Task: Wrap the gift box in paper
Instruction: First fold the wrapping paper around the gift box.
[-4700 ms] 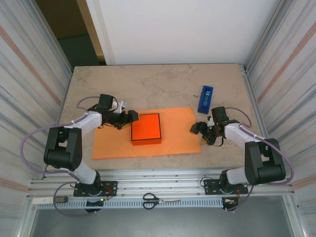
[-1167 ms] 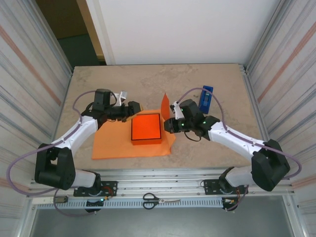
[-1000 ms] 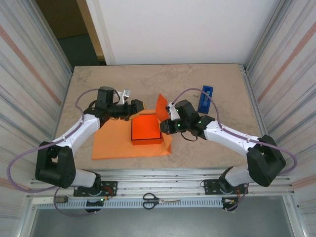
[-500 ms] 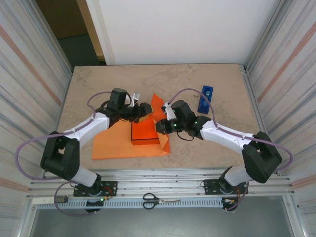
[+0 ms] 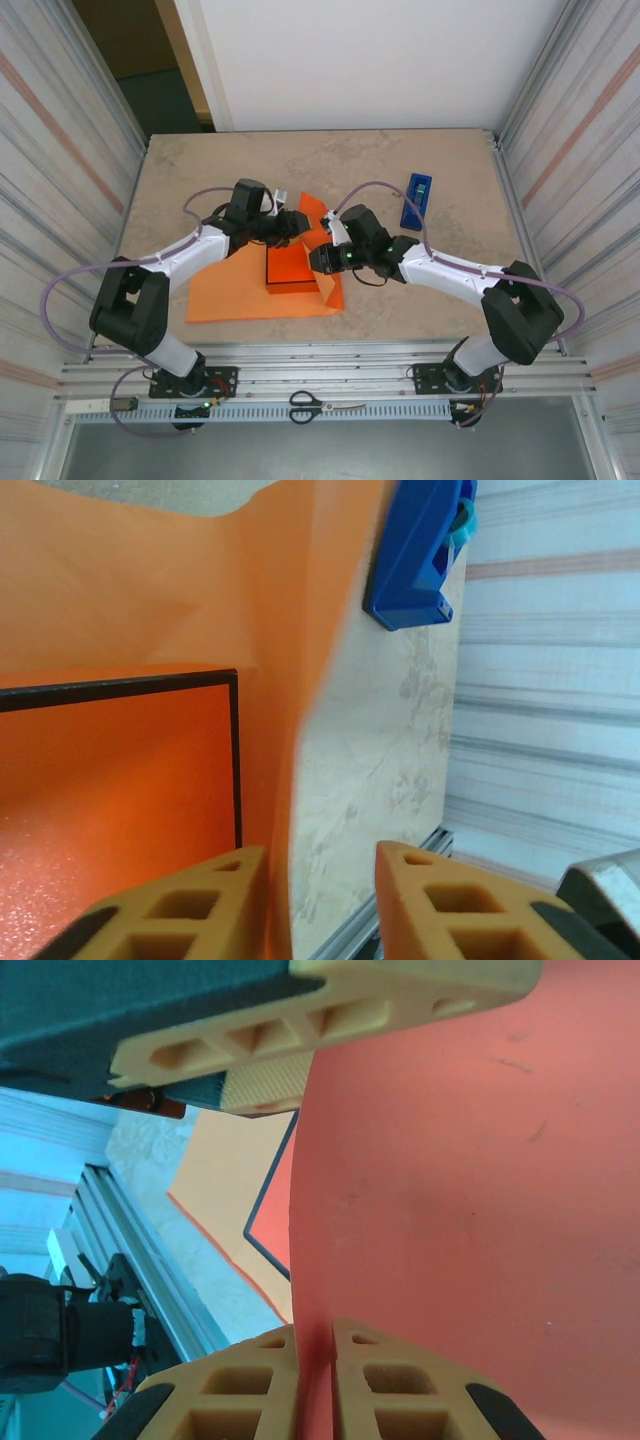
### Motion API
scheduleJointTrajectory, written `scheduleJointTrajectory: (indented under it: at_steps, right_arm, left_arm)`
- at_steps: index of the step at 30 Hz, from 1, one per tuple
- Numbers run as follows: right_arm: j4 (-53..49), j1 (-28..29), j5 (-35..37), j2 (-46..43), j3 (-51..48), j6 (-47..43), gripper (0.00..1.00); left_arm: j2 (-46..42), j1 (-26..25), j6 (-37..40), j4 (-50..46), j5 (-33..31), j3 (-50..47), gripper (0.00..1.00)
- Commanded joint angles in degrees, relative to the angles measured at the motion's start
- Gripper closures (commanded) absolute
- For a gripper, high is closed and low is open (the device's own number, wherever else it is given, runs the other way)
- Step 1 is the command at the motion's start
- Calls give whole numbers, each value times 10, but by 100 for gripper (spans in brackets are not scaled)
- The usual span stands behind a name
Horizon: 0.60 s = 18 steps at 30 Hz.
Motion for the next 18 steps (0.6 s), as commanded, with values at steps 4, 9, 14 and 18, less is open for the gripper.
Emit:
scheduleJointTrajectory:
  at_steps: [4,9,14,18]
  right_arm:
    - [6,4,-8,-1,20,5,79]
    - [-6,-14,-22,-30,17,5,58]
    - [19,-64,-24,-83,-15,35,32]
    - [16,-113,10,-86,-37,80,21]
  left_arm:
    - [6,-2,29,-36,-9,25,95]
    - [6,-1,90,-92,-25,55,100]
    - [0,14,150,-131,-25,73,100]
    - [-12,30,179,-142,-21,61,100]
